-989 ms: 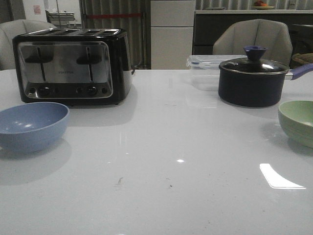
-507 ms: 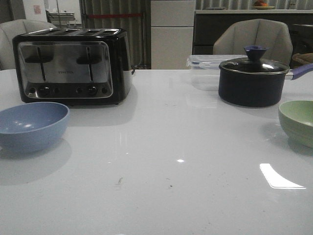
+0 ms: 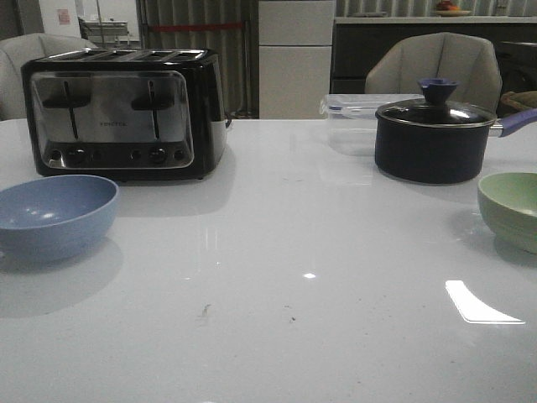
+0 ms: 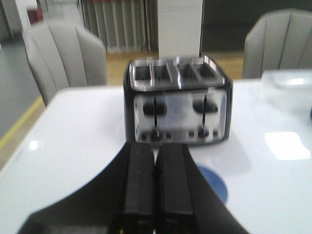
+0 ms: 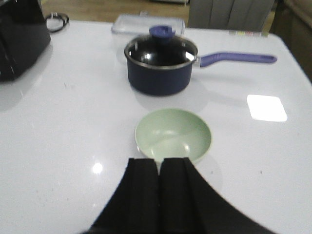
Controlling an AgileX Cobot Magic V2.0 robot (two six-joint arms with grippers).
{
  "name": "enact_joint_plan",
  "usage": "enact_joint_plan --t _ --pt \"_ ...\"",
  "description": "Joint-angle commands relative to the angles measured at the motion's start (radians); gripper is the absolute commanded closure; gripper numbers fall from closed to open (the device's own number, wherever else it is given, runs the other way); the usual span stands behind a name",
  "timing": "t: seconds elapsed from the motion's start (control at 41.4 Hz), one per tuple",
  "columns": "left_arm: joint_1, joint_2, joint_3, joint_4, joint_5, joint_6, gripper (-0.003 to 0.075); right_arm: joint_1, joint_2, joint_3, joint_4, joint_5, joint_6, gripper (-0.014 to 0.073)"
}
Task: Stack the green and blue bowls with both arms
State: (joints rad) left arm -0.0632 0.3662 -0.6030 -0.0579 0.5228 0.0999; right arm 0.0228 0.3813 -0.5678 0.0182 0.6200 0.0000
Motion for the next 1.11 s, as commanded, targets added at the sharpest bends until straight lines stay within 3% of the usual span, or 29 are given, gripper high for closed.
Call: enact_joint_plan --t 0.0,0.483,0.579,0.724,0.796,1.086 --pt "-0.007 0.062 -0.035 -0.007 -0.030 -0.011 0.0627 -0.005 0.072 -0.035 -0.007 -0.035 0.000 0.0536" --pt "-0.007 0.201 -0.033 -0.007 0.018 -0.011 0.0612 -0.005 0.264 -0.014 -0.007 -0.007 0.000 0.0522" --pt "-0.007 0.212 -0.033 -0.007 0.018 -0.011 0.0524 -0.005 0.288 -0.014 -0.007 -0.007 0.000 0.0403" --pt "-0.007 0.212 -0.033 -0.007 0.018 -0.011 0.0307 -0.005 0.324 -0.014 -0.011 -0.021 0.000 0.0085" --pt "-0.007 0.212 -0.033 -0.007 0.018 -0.011 0.0240 -0.005 0.343 -0.016 -0.011 -0.024 0.000 -0.0002" --pt "-0.007 0.212 -0.033 -0.007 0.018 -0.011 0.0291 -0.008 0.521 -0.123 -0.018 0.016 0.000 -0.0019"
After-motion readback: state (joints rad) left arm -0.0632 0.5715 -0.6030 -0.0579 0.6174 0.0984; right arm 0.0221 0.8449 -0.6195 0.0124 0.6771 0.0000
